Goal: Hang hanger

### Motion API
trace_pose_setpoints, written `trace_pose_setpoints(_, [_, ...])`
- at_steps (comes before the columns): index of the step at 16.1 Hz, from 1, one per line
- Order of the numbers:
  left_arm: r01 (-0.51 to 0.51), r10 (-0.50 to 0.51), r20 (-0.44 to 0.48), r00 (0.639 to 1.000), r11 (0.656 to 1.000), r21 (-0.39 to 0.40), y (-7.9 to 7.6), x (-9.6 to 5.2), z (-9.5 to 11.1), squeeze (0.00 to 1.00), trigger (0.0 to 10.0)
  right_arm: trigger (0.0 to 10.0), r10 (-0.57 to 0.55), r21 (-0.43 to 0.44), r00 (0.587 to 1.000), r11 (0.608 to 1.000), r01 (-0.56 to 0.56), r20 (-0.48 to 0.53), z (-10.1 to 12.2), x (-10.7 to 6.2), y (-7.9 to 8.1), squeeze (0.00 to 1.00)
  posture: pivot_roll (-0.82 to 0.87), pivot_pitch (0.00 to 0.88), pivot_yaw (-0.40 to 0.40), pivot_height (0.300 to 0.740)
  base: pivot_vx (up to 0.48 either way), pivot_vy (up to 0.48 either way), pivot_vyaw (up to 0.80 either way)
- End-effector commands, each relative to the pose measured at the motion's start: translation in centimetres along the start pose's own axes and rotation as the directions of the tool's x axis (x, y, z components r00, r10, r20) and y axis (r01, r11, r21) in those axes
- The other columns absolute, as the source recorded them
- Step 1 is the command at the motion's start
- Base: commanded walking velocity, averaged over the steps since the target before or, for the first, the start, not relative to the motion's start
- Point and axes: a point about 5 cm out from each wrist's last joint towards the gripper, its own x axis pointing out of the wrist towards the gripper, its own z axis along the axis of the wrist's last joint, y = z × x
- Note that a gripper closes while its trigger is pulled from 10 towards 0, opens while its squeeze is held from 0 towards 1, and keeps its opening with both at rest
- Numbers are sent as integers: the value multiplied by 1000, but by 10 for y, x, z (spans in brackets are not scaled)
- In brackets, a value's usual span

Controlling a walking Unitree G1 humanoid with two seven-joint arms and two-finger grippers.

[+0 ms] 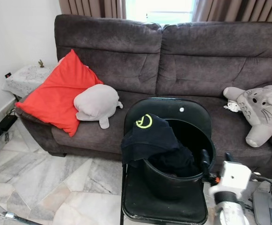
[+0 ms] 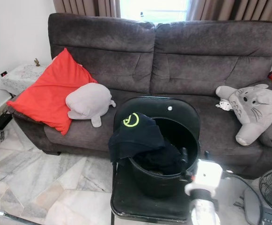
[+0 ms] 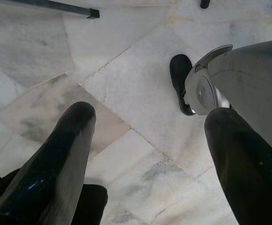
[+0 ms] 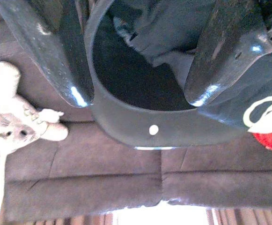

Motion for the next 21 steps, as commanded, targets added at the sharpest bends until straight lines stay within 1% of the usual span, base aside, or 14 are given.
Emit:
trace_pose_setpoints(1, [-13,13,-16,1000,1000,-4,4,-2,-4,0,10000,10000,0,-4,1000,1000,0,2,5,0,1,0,22,0,19,740,0,0,0])
trace_pose_setpoints(4, [-12,12,-21,1000,1000,-9,3,-2,-5,0,10000,10000,2,-7,1000,1000,-2,-14,8,2,2,0,25,0,14,740,0,0,0])
trace_pose_setpoints(5, [-11,11,-20,1000,1000,-14,3,-1,-5,0,10000,10000,-22,-23,1000,1000,22,-8,10,4,0,0,25,0,11,740,0,0,0])
trace_pose_setpoints(7, [-10,10,-18,1000,1000,-17,3,-1,-4,0,10000,10000,-30,-29,1000,999,29,-3,12,5,-1,0,26,0,10,740,0,0,0])
trace_pose_setpoints(9, [-7,7,-16,1000,1000,-18,2,-1,-4,0,10000,10000,-19,-26,1000,999,19,-11,14,7,2,0,26,0,9,740,0,0,669])
trace_pose_setpoints(12, [-7,7,-16,1000,1000,-23,2,-1,-3,0,10000,10000,3,-11,1000,1000,-3,-16,15,8,8,0,31,0,8,740,0,0,0])
trace_pose_setpoints(15, [-8,8,-16,1000,1000,-25,3,-1,-3,0,10000,10000,3,-12,1000,1000,-4,-17,16,8,9,0,33,0,8,740,0,0,0])
trace_pose_setpoints(21, [-5,5,-13,1000,1000,-27,3,-1,-2,0,10000,10000,-1,-14,1000,1000,1,-25,16,8,9,0,34,0,8,740,271,0,0])
